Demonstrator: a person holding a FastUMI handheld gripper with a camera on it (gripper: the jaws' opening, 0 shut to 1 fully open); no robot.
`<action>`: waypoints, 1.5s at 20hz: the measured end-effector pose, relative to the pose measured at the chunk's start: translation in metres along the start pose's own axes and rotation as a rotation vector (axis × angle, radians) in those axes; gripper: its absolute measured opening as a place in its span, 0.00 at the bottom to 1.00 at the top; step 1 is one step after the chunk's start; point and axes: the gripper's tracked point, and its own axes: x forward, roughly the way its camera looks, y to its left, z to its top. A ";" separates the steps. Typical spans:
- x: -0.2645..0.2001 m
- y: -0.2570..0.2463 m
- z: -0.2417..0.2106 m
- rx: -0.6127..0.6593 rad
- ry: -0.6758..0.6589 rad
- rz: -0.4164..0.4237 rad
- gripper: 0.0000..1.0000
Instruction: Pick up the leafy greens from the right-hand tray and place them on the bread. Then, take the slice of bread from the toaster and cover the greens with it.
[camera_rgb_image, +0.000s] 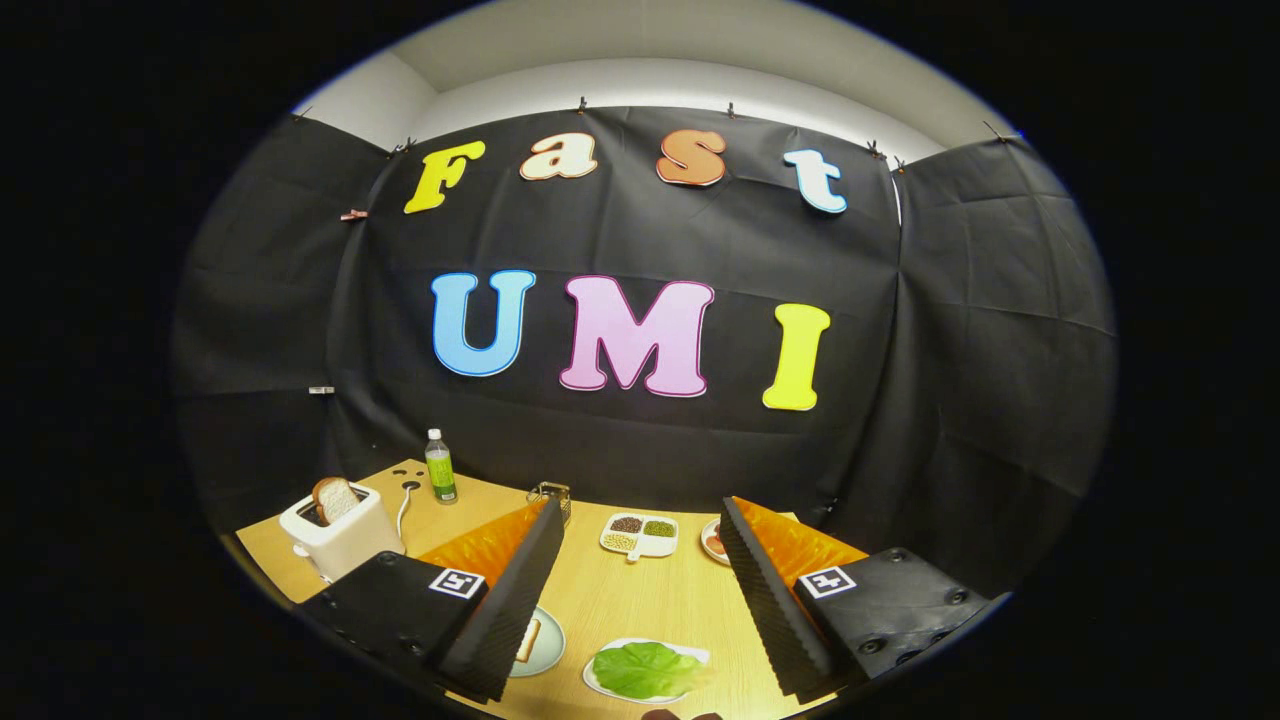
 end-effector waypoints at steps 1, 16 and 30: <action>0.001 -0.002 -0.002 -0.001 0.004 -0.002 0.98; 0.037 -0.004 -0.126 -0.023 0.293 0.113 0.98; 0.049 -0.020 -0.313 -0.182 0.731 0.292 0.98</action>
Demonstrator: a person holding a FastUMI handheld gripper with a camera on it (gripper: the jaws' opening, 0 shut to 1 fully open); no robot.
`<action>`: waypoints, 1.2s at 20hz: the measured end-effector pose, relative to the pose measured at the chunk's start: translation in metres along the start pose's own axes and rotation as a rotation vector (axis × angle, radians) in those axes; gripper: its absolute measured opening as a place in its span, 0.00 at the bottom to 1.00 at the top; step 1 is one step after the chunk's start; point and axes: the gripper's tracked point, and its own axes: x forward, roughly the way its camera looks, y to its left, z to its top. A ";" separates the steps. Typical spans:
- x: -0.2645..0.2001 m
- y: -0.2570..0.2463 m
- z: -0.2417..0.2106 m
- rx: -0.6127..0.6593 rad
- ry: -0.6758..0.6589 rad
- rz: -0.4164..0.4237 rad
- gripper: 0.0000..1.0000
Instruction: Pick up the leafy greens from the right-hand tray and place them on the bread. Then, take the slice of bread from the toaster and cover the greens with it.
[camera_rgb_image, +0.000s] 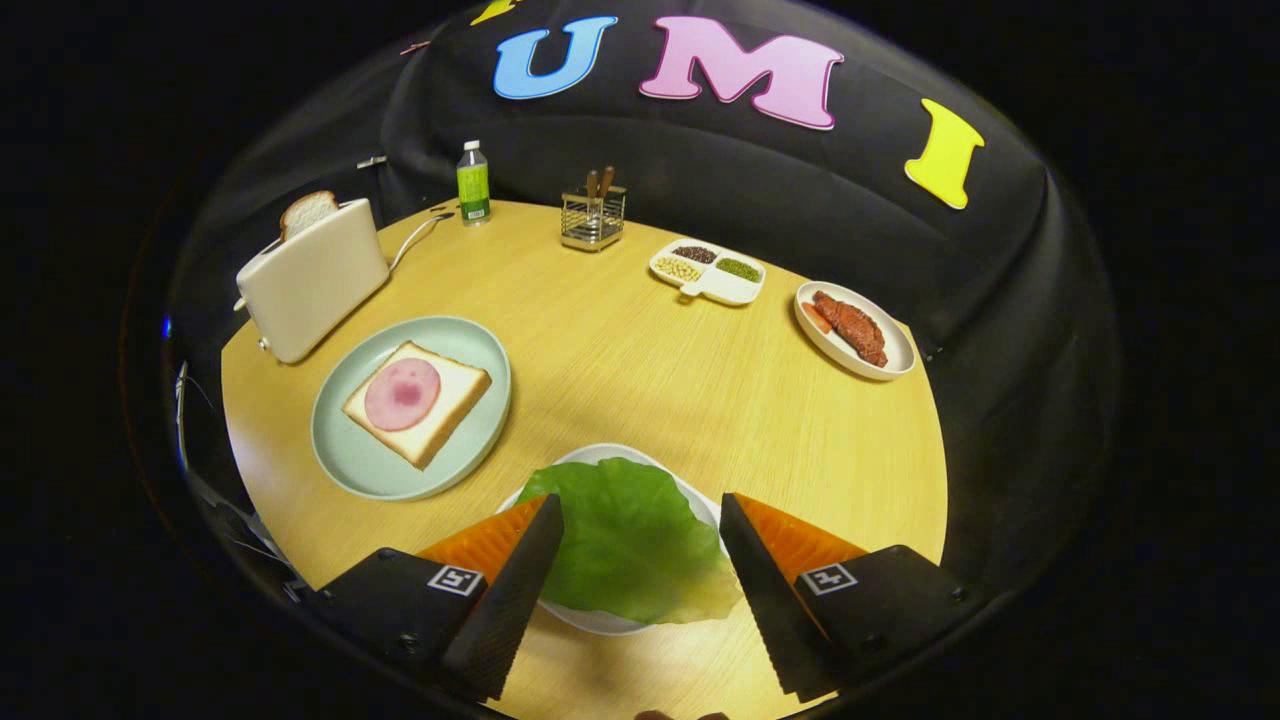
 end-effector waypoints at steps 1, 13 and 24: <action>0.006 0.000 -0.005 0.003 0.015 0.007 0.98; 0.036 0.012 -0.039 0.030 0.131 0.103 0.96; 0.033 0.035 -0.042 0.054 0.131 0.132 0.23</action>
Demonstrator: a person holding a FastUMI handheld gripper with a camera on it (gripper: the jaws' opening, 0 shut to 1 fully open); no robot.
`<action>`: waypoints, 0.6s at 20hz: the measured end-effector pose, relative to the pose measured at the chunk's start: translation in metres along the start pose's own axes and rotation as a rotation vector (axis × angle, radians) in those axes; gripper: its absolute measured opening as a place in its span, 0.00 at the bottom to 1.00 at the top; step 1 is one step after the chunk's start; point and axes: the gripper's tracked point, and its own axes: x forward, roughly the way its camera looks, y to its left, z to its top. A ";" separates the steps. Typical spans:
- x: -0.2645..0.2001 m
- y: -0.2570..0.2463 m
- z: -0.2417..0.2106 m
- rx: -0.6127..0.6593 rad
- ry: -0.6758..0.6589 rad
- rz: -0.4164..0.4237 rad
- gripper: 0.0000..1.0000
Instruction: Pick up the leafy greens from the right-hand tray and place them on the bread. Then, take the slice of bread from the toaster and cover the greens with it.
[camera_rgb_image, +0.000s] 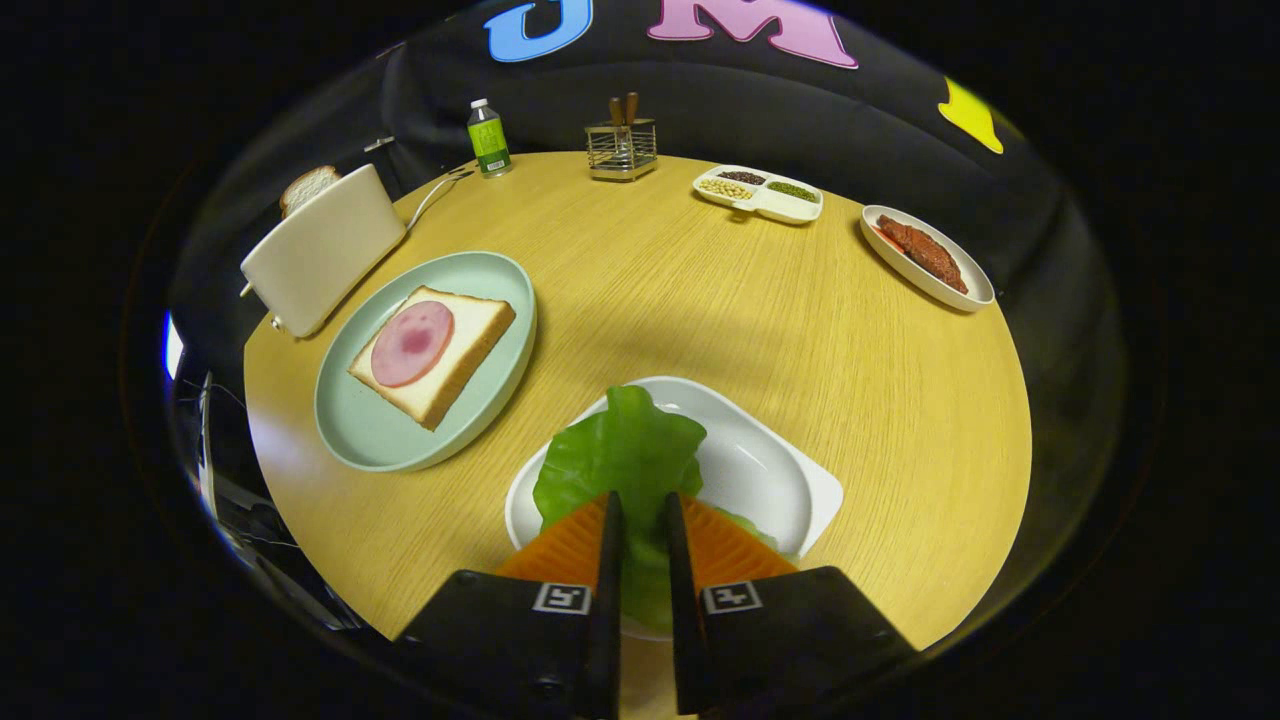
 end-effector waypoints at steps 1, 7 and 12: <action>0.000 0.001 -0.001 -0.003 0.002 0.000 0.13; -0.003 -0.001 0.003 0.074 0.018 -0.001 0.07; -0.022 0.002 0.020 0.115 -0.013 -0.024 0.07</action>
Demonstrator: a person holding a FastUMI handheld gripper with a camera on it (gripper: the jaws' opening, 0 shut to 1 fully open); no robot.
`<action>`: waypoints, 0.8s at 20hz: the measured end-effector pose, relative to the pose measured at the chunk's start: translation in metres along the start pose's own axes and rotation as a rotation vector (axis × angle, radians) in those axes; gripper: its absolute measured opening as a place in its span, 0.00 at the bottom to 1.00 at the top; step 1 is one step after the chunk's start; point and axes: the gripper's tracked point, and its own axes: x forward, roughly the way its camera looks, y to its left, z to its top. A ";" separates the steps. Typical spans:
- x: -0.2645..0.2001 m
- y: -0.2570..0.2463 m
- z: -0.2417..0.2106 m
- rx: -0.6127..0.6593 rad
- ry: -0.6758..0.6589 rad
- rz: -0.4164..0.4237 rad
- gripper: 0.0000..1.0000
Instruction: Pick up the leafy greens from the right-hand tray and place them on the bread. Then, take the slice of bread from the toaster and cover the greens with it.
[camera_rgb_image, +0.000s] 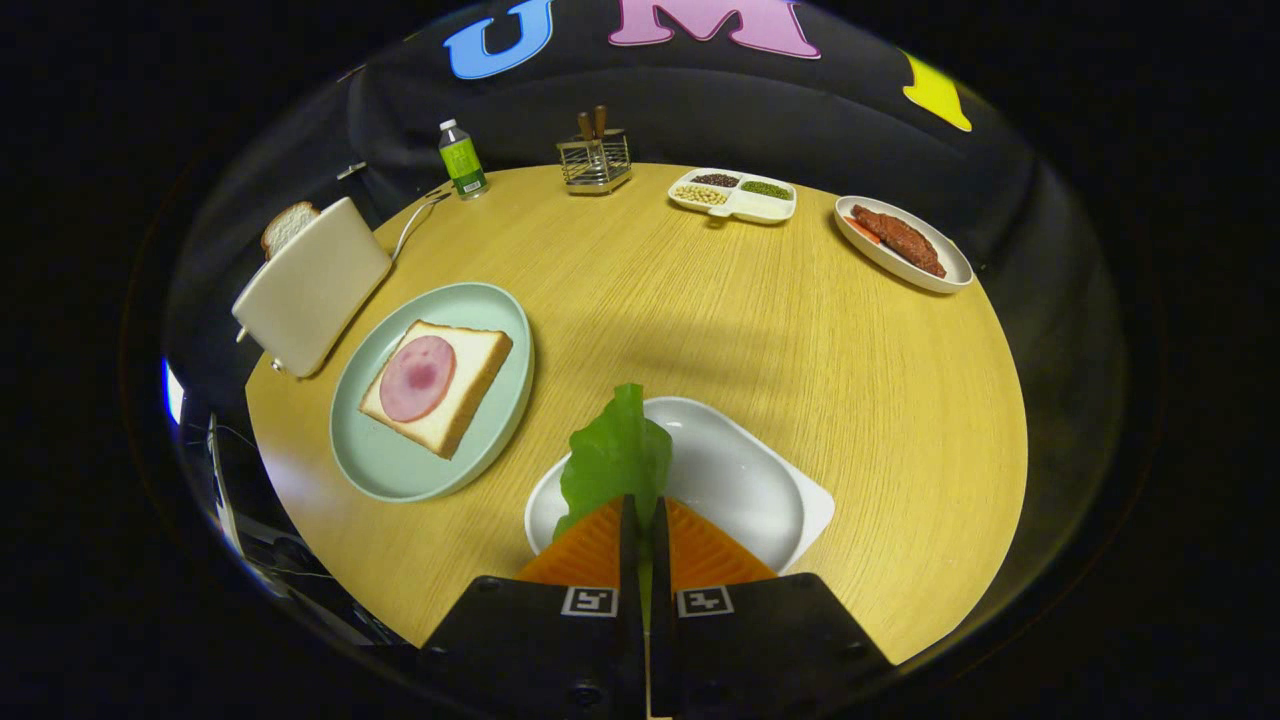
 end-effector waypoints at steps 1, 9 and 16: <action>-0.005 0.002 0.005 0.010 -0.009 -0.005 0.07; -0.041 0.024 0.040 0.082 -0.073 -0.050 0.07; -0.055 0.093 0.086 0.056 -0.148 0.013 0.07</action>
